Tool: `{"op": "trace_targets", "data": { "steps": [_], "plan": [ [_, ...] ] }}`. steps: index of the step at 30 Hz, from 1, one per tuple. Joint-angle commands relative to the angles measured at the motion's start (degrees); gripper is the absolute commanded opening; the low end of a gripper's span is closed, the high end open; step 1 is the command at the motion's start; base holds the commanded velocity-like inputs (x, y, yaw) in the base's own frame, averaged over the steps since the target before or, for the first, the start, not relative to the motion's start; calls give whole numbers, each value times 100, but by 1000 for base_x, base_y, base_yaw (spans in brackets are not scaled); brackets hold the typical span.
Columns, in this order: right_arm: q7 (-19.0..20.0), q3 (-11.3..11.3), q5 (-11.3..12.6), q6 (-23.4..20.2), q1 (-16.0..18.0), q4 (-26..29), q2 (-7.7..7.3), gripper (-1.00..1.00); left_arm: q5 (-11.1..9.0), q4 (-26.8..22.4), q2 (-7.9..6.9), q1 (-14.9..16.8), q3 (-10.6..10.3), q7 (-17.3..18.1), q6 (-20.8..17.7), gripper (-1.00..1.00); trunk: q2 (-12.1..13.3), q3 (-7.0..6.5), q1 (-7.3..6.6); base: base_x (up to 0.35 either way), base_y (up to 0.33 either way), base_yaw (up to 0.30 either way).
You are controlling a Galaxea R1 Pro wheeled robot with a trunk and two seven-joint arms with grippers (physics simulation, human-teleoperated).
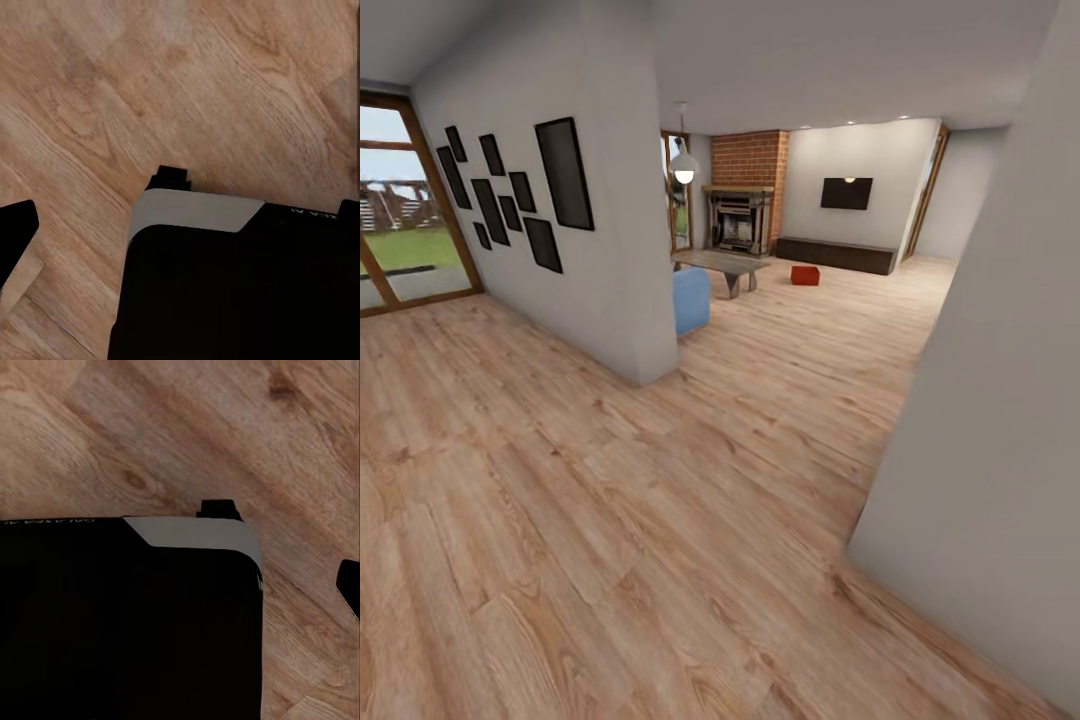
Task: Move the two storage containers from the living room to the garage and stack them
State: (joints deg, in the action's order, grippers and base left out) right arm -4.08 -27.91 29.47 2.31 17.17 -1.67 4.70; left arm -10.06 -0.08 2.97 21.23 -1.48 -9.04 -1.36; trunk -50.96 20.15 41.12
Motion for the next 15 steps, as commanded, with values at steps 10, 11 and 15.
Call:
{"op": "trace_targets", "data": {
  "steps": [10, 11, 15],
  "plan": [
    [-5, -47, 50, 24, 7, -18, 5, 100, -40, -1, 1, 4, -19, -13, -17, 100, -4, 6, 4, 323, 0, 0],
    [-5, -47, 50, 24, 7, -18, 5, 100, -40, -1, 1, 4, -19, -13, -16, 100, -4, 6, 4, 323, 0, 0],
    [-5, -47, 50, 24, 6, -18, 5, 100, -40, -1, 1, 4, -19, -17, -14, 100, -4, 6, 4, 323, 0, 0]
  ]
}}
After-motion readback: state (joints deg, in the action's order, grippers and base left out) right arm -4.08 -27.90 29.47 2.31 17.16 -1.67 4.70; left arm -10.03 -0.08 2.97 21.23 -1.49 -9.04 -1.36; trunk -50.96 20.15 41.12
